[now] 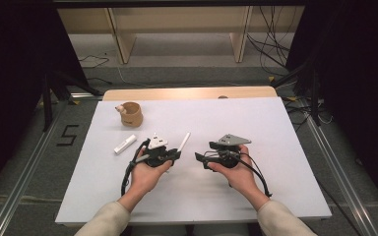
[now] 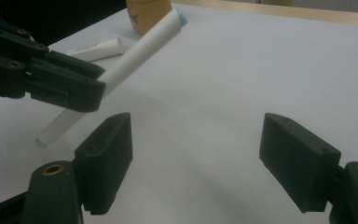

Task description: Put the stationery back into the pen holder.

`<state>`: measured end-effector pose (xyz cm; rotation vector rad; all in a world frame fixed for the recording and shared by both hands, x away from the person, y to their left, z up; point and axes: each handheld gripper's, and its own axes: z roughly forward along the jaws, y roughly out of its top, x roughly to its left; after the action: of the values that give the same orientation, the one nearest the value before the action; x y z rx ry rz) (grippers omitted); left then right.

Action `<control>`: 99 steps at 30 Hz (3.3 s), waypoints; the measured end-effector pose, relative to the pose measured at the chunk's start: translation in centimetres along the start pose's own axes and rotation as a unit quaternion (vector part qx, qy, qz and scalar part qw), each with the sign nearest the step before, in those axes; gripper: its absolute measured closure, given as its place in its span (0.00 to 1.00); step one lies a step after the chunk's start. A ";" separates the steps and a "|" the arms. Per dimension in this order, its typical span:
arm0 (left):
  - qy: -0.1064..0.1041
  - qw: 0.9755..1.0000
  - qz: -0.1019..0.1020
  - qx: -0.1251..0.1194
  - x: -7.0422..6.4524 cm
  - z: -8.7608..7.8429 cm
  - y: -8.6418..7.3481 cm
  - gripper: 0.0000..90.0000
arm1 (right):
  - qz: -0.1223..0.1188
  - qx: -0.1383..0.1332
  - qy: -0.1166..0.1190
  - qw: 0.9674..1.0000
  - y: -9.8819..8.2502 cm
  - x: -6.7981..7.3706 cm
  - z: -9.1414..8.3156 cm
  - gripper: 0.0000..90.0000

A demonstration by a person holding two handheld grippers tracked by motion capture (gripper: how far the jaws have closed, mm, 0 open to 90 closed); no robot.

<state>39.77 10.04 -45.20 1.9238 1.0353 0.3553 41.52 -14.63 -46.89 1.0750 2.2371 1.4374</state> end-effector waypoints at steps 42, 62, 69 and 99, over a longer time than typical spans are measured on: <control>-0.009 1.000 0.010 -0.021 -2.3 1.6 0.7 0.87 | 0.109 -0.034 0.067 0.991 1.9 0.6 2.3 0.73; 0.014 0.997 0.049 -0.055 -2.5 1.2 1.0 0.67 | 0.005 -0.061 0.053 0.997 3.2 2.4 1.0 0.87; 0.015 0.996 0.069 -0.058 -2.7 1.5 0.9 0.65 | -0.030 -0.069 0.041 0.996 3.3 2.9 1.0 0.87; 0.036 0.996 0.028 -0.075 -0.3 1.0 1.0 0.87 | -0.014 -0.089 0.001 0.996 3.4 2.3 -0.4 0.45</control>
<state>40.67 8.97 -44.88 1.8189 0.9746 0.5238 41.26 -12.48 -43.41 0.9824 2.0697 1.5924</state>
